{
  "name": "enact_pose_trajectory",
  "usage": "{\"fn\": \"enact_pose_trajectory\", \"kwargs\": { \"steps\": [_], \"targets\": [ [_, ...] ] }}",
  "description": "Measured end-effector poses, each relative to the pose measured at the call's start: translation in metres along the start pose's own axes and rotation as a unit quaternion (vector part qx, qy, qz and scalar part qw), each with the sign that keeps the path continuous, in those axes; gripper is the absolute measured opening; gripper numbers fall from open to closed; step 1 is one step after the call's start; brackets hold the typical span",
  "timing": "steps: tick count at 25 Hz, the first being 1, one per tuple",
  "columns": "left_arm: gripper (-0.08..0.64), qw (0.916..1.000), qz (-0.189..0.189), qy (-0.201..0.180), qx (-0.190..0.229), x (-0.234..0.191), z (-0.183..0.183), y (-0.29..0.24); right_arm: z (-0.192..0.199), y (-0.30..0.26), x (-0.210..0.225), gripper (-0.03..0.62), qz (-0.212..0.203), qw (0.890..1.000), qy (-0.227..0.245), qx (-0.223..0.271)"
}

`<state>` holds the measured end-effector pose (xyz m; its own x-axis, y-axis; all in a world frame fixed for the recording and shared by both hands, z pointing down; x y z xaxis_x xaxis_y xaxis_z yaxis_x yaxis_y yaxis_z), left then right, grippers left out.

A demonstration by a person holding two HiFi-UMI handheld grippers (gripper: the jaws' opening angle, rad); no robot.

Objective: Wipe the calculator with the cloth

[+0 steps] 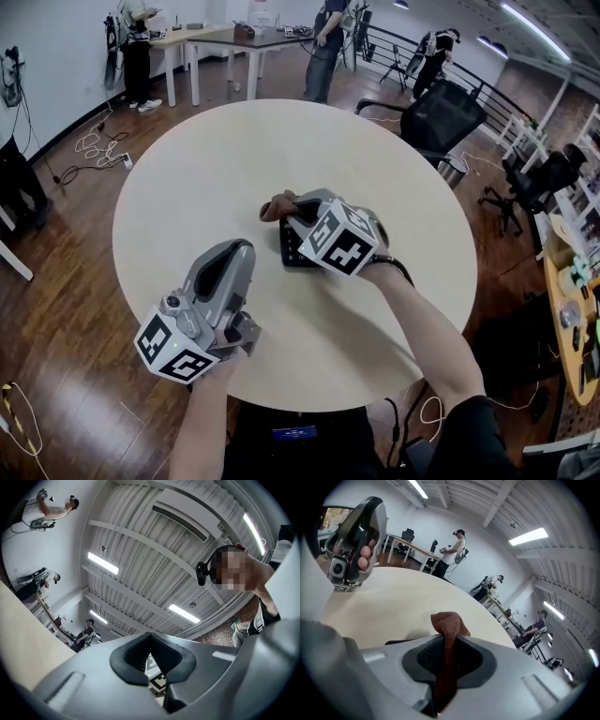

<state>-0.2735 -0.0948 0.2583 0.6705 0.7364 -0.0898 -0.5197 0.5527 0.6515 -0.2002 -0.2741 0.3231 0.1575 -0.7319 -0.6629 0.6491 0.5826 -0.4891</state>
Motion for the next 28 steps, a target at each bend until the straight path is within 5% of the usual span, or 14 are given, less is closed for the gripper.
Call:
{"fn": "enact_pose_trajectory", "kwargs": {
  "steps": [5, 10, 12, 16, 18, 28],
  "targets": [
    [0.003, 1.0000, -0.001, -0.003, -0.002, 0.000, 0.002, 0.000, -0.001, 0.026, -0.031, 0.051, -0.078, 0.997, 0.006, 0.003],
    [0.003, 1.0000, 0.001, -0.002, -0.001, -0.001, 0.000, -0.002, -0.001, 0.062, -0.056, 0.051, -0.188, 0.982, 0.003, 0.006],
    [0.003, 1.0000, 0.001, -0.003, -0.004, -0.001, 0.000, -0.001, -0.007, 0.063, -0.041, 0.051, -0.166, 0.986, -0.015, 0.021],
    [0.003, 1.0000, 0.001, -0.003, -0.003, 0.000, 0.001, 0.002, -0.011, 0.031, 0.018, 0.051, -0.008, 0.998, -0.060, 0.034],
    [0.003, 1.0000, -0.001, 0.000, -0.001, -0.001, 0.001, 0.003, -0.007, 0.013, 0.030, 0.051, 0.027, 0.997, -0.070, 0.027],
    [0.003, 1.0000, -0.003, 0.000, -0.003, -0.001, 0.001, -0.001, 0.001, 0.019, -0.019, 0.051, -0.059, 0.998, 0.037, -0.005]
  ]
}}
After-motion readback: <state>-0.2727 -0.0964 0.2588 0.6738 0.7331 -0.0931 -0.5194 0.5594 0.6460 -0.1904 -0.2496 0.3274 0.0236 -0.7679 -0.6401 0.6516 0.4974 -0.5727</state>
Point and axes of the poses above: the fingertips, and each gripper's own axes: y backward along the fingers, x to its right, z out of its underside, the point moved 5 cm from there along y, backward along the fingers, and after that the axes turned 11 degrees about z, right-handed, at the moved point
